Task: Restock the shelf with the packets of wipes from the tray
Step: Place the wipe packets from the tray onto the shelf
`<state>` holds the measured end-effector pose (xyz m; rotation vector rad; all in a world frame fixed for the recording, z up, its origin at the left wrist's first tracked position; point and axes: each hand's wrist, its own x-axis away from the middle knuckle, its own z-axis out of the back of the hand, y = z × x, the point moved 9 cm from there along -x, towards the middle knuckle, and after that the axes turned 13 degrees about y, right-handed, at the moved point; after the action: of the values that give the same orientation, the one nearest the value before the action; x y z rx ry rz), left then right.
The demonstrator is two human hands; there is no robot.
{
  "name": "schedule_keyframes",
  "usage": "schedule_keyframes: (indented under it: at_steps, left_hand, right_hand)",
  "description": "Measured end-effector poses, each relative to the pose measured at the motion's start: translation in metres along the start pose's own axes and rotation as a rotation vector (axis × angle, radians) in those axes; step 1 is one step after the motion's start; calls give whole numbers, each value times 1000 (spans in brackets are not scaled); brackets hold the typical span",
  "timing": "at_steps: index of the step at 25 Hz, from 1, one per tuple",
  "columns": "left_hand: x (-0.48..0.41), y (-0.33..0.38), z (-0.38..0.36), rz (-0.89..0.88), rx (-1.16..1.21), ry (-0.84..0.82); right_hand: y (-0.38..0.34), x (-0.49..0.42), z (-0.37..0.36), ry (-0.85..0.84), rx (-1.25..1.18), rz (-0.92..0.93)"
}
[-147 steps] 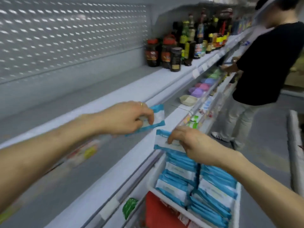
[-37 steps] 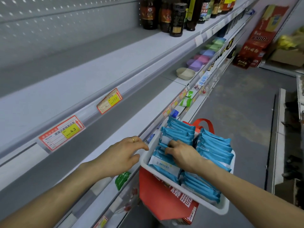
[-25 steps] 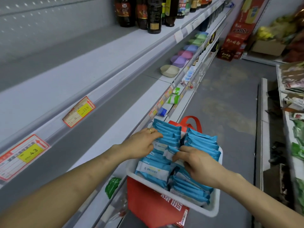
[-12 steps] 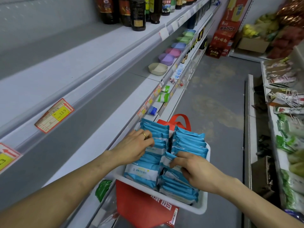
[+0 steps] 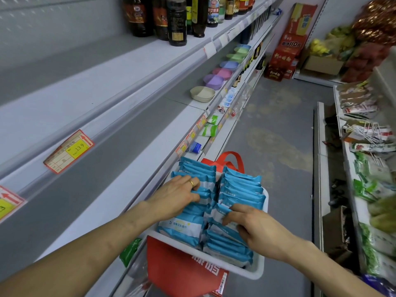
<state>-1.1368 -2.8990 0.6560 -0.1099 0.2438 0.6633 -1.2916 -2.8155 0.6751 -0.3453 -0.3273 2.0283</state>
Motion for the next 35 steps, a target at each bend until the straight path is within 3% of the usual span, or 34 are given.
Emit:
schedule_keyframes:
  at_steps: [4, 14, 19, 27, 35]
  left_hand:
    - [0, -5, -4, 64, 10, 4]
    - [-1, 12, -26, 7, 60, -154]
    - [2, 2, 1, 71, 84, -233]
    - [46, -63, 189, 294, 77, -62]
    - [216, -85, 417, 585, -15, 158]
  right_hand:
    - [4, 9, 2, 7, -2, -16]
    - [5, 18, 8, 13, -11, -12]
    - [-2, -6, 23, 21, -13, 37]
    - [-88, -111, 71, 22, -27, 263]
    - [-298, -192, 139, -5, -219, 628]
